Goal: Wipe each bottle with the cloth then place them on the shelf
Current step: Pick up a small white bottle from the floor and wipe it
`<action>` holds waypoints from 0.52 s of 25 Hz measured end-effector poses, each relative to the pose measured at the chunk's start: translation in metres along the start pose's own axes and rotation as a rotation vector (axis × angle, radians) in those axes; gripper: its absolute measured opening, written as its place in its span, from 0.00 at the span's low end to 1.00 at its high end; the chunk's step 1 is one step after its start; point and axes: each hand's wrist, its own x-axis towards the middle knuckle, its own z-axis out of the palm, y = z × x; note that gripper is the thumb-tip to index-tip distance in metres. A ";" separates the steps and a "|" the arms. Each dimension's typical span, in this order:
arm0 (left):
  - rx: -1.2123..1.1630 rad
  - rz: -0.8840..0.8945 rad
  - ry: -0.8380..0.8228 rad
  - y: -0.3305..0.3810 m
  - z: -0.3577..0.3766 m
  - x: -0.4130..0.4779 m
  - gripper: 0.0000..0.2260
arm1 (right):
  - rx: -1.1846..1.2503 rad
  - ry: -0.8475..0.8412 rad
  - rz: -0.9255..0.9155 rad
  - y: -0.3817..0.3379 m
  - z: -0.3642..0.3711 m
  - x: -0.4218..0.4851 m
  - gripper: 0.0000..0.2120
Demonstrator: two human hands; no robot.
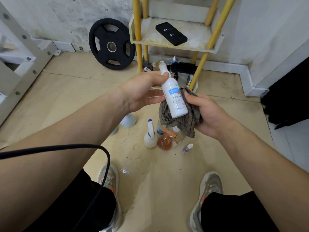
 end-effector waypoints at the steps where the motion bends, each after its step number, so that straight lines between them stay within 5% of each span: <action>1: -0.003 0.021 0.021 0.001 0.000 0.000 0.11 | -0.021 0.006 -0.021 0.000 0.002 -0.001 0.12; 4: -0.058 0.058 0.158 0.000 0.003 0.001 0.17 | -0.264 0.050 -0.190 -0.001 0.006 -0.004 0.09; 6: -0.058 0.063 0.231 -0.003 0.006 0.003 0.16 | -0.678 0.126 -0.374 -0.002 0.007 -0.007 0.08; 9: -0.101 0.061 0.303 -0.004 0.012 0.002 0.13 | -1.302 0.255 -0.577 0.010 0.013 -0.009 0.22; 13: -0.125 0.040 0.243 -0.010 0.025 -0.002 0.07 | -1.506 0.376 -0.538 0.017 0.020 -0.010 0.28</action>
